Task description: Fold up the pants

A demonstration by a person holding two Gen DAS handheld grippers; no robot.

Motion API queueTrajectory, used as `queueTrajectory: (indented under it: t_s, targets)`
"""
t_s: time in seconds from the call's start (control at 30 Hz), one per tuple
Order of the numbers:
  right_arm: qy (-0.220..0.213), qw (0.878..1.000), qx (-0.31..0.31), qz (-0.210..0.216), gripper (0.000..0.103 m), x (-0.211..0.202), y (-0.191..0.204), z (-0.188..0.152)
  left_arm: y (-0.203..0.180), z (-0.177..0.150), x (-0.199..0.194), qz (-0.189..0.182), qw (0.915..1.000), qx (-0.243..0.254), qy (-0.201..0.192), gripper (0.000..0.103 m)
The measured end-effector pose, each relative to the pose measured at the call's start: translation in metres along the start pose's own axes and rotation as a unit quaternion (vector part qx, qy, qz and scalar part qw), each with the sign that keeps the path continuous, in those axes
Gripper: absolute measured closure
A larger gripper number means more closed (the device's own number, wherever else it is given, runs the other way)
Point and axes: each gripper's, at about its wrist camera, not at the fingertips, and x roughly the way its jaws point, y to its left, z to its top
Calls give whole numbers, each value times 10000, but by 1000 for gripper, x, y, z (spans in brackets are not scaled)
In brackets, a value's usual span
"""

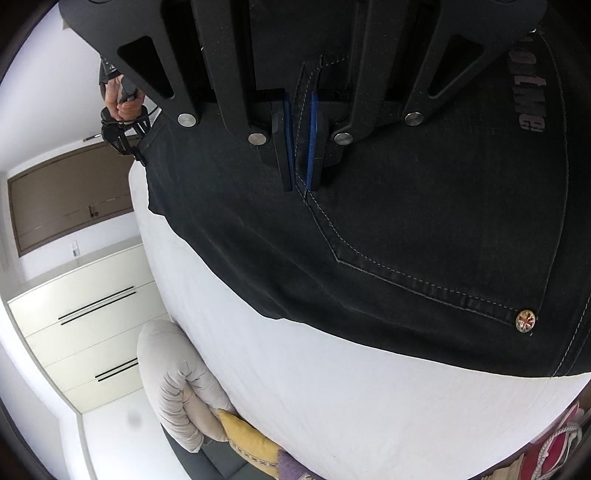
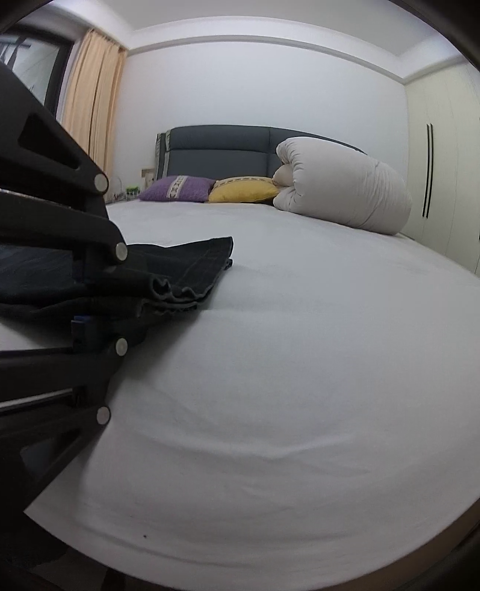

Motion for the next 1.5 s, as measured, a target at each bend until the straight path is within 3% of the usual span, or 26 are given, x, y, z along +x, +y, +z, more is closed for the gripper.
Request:
queueTrajectory:
  t_s: [0.17, 0.27, 0.33, 0.37, 0.43, 0.47, 0.5, 0.57, 0.63, 0.8, 1.0, 1.17, 1.23, 1.3, 1.4, 1.5]
  targets:
    - [-71, 9962, -835, -222, 91, 1, 43, -24, -7, 9, 9, -41, 10000, -44, 13, 97]
    - [147, 9791, -1991, -386, 91, 10, 94, -67, -8, 10, 7, -112, 9999, -97, 26, 97]
    - [500, 9456, -3176, -494, 92, 21, 134, -124, -9, 10, 5, -188, 9997, -144, 53, 93]
    - [609, 9286, -3618, -548, 92, 23, 144, -148, -9, 10, 7, -218, 9996, -156, 56, 84]
    - [880, 8626, -4922, -770, 92, 35, 168, -221, -13, 9, 7, -334, 9993, -160, 37, 51]
    - [985, 8415, -5250, -813, 92, 40, 171, -244, -16, 9, 6, -417, 9990, -146, -12, 26]
    - [1140, 8128, -5646, -873, 92, 47, 170, -273, -22, 9, 5, -465, 9988, -111, -91, 13]
    - [1325, 7514, -6352, -1202, 91, 67, 157, -326, -31, 10, 7, -512, 9986, -87, -77, 8]
    - [1320, 7297, -6561, -1403, 91, 75, 144, -347, -40, 11, 15, -652, 9978, -87, 91, 8]
    - [1095, 7342, -6553, -1397, 92, 71, 143, -350, -57, 13, 42, -961, 9935, -197, 578, 8]
    - [788, 7143, -6836, -1271, 91, 54, 160, -366, -89, 25, 87, -1138, 9847, -122, 1314, 8]
    - [803, 6935, -7085, -1033, 91, 42, 174, -392, -95, 35, 103, -1199, 9806, -56, 1547, 10]
    - [867, 6780, -7239, -937, 91, 41, 177, -408, -93, 39, 102, -1297, 9795, -23, 1538, 23]
    - [948, 6667, -7342, -863, 91, 42, 177, -420, -89, 41, 100, -1179, 9795, 116, 1628, 72]
    - [1065, 6605, -7385, -836, 91, 46, 181, -431, -74, 44, 88, -926, 9822, 251, 1616, 92]
    - [1126, 6492, -7486, -734, 91, 48, 190, -442, -64, 50, 76, -851, 9842, 342, 1515, 95]
